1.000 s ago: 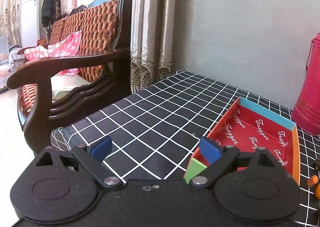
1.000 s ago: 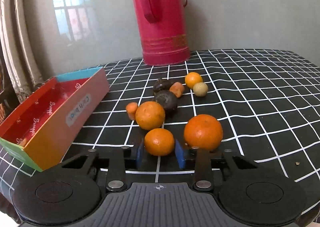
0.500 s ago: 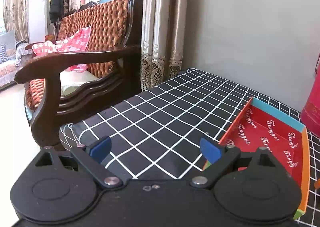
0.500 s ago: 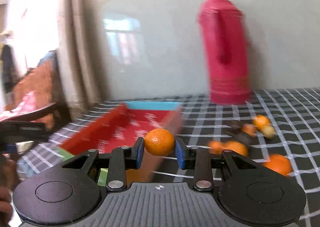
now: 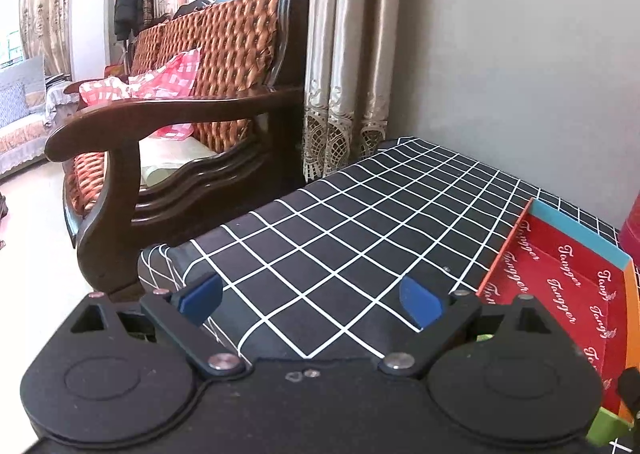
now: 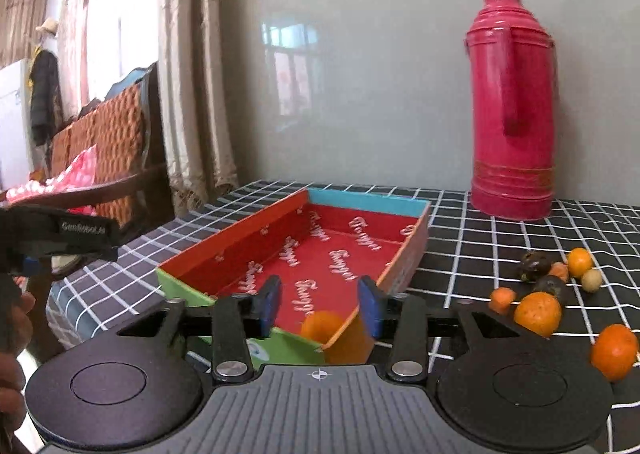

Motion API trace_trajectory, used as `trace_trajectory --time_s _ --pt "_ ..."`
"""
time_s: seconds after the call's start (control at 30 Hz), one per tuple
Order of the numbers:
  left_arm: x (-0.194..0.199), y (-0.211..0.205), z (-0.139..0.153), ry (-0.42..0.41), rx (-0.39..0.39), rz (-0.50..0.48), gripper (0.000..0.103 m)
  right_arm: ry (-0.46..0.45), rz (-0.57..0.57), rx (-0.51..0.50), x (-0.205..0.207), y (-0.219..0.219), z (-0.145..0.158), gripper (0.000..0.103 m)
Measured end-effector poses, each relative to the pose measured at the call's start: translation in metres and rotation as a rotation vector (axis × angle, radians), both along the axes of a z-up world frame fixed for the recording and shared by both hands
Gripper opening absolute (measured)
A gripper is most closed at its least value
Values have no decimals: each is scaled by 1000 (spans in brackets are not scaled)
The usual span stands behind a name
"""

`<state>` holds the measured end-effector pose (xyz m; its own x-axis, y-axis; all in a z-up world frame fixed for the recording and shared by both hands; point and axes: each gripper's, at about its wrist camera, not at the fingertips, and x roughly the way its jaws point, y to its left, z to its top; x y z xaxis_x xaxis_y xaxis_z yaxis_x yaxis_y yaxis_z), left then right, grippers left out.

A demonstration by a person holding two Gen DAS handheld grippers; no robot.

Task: Organize fruits
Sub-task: 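Carry the tangerine with the right tool into the box and open, then move the left tool toward the large tangerine on the cloth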

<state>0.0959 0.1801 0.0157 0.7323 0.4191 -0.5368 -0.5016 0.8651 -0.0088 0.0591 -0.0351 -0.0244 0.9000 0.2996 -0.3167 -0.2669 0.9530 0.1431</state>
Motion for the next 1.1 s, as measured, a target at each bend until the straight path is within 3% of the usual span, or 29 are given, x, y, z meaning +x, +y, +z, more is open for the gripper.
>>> trace_trajectory --time_s 0.2,0.4,0.6,0.77,0.93,1.1 --pt "0 -17 2 -13 29 -43 90 -36 -132 28 -11 -28 7 84" --pt "2 -55 4 -35 60 -147 92 -90 -287 -34 -31 -56 11 100" --pt "-3 -109 6 -81 102 -310 94 -94 -448 -76 -46 -90 9 103" --pt "-12 -161 2 -116 147 -465 95 -63 -656 -114 -56 -126 7 103" --pt "-19 -209 -10 -106 172 -611 94 -15 -870 -124 -69 -165 5 103" --pt "-25 -250 -24 -85 203 -726 94 -15 -993 -170 -80 -186 6 103"
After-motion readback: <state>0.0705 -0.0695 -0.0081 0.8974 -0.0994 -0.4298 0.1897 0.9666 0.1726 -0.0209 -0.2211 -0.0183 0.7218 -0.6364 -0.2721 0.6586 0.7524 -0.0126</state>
